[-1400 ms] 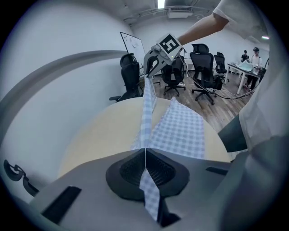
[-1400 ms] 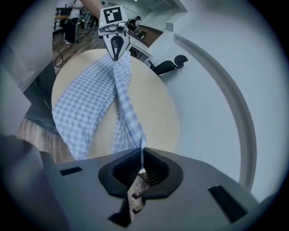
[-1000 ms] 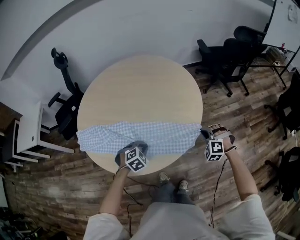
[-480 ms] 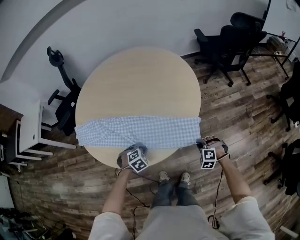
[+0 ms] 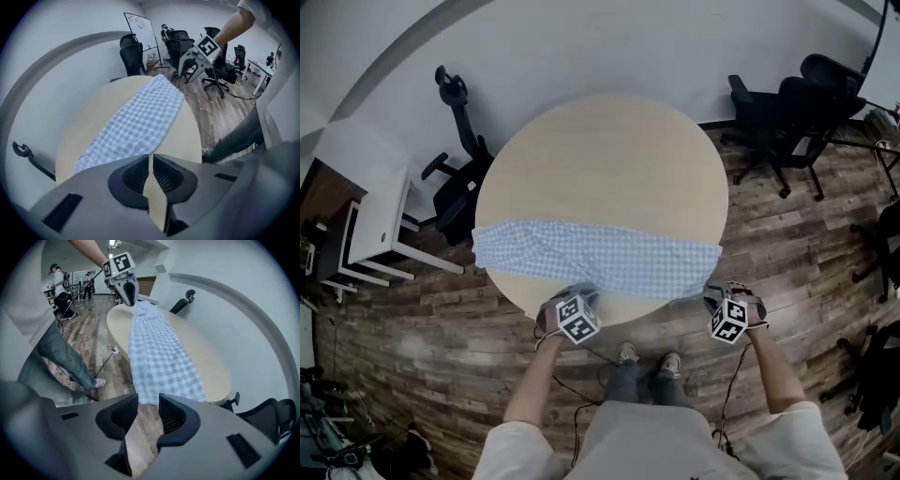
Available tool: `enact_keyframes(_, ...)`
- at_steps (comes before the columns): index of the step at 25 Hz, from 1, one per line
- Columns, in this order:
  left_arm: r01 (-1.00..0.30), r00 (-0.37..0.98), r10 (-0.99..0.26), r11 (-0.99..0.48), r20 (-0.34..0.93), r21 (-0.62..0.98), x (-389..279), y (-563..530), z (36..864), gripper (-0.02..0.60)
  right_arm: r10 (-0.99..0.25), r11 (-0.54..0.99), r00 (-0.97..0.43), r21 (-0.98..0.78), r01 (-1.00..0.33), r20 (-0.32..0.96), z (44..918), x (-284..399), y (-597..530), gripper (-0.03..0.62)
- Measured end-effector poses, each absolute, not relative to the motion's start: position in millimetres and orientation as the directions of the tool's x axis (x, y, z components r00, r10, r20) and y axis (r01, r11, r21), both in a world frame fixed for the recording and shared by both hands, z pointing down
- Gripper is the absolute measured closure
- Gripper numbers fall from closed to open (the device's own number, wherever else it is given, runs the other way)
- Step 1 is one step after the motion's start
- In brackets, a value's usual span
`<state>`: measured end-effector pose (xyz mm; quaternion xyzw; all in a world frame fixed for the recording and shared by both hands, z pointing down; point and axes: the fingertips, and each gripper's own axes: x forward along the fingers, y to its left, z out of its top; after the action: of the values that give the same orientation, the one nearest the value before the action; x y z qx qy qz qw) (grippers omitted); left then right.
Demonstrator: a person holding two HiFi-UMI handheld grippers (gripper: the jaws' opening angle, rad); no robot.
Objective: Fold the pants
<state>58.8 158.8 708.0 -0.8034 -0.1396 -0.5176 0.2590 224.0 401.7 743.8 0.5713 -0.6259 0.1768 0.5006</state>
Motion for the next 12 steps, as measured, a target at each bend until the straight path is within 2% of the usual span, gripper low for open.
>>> enact_keyframes(1,0.479,0.440,-0.064,-0.827,0.895,-0.295,55.5,152.9,701.8,0.540,-0.569,0.263,0.170,0.374,-0.889,0.805,732.2,225.9,390.0,0.459)
enact_keyframes(3,0.453,0.466,-0.098,-0.828,0.880,-0.331,47.9,140.6,690.5,0.543,-0.629,0.234,0.188,0.415,-0.879,0.754,708.7,224.1,361.3,0.549)
enact_keyframes(4,0.437,0.475,-0.109,-0.832,0.873,-0.342,44.8,134.2,685.9,0.549,-0.654,0.230,0.182,0.422,-0.877,0.734,697.9,219.9,345.9,0.560)
enact_keyframes(12,0.369,0.528,-0.141,-0.850,0.838,-0.376,24.6,60.9,668.9,0.551,-0.735,0.259,0.100,0.413,-0.873,0.671,659.9,157.1,220.3,0.566)
